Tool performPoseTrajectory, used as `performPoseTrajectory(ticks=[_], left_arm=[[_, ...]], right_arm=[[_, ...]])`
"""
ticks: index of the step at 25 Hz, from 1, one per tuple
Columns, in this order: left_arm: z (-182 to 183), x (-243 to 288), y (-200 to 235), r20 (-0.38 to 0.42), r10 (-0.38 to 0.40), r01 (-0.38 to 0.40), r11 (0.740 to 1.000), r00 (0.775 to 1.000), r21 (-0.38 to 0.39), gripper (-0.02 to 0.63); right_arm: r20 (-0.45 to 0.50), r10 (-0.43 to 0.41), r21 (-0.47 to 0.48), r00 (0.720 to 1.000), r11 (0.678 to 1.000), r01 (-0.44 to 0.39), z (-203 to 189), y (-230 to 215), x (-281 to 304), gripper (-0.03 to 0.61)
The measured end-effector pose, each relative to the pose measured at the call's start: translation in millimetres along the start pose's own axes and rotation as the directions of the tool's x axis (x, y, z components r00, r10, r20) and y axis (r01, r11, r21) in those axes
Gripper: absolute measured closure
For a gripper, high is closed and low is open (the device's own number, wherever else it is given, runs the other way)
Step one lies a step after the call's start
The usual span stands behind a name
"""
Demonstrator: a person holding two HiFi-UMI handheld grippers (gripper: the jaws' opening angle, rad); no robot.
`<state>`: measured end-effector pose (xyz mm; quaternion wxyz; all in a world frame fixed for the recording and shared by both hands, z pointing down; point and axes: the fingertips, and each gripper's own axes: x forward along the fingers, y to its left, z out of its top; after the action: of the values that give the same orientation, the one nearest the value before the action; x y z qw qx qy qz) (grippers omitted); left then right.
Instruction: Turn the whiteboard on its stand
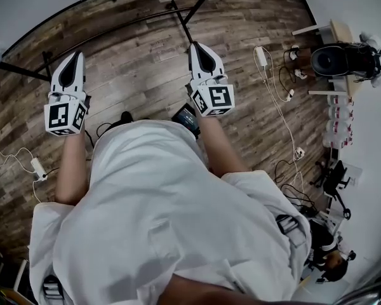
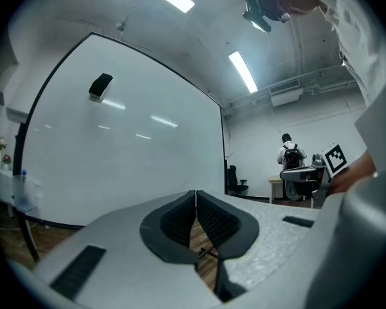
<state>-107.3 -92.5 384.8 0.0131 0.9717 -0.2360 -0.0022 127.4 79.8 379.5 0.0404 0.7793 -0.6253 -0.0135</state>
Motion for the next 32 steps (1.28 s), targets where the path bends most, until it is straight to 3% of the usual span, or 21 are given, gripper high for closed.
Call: performPoseTrajectory(ticks=[9,18,32], left_arm=[[0,-6,-49,-0.012,-0.022,0.022,1.0,1.0,0.009,0.603],[-5,-9,-85,-0.02,-0.057,0.058,0.998,0.998,0.015,0.603],[1,-37,-92,-0.016,-0.026,0.026,0.999,1.0,0.027,0.603]], right_arm=[[0.006,0.017,0.013,1.0,1.0,-0.017,-13,-27,-49,0.581],[0.022,-0.02,0.02,1.0,1.0,0.019,-23,-32,-84,0.581],[0.04,-0.032,0.031,0.999,0.999,0.031,-20,-27,-97,0.581]])
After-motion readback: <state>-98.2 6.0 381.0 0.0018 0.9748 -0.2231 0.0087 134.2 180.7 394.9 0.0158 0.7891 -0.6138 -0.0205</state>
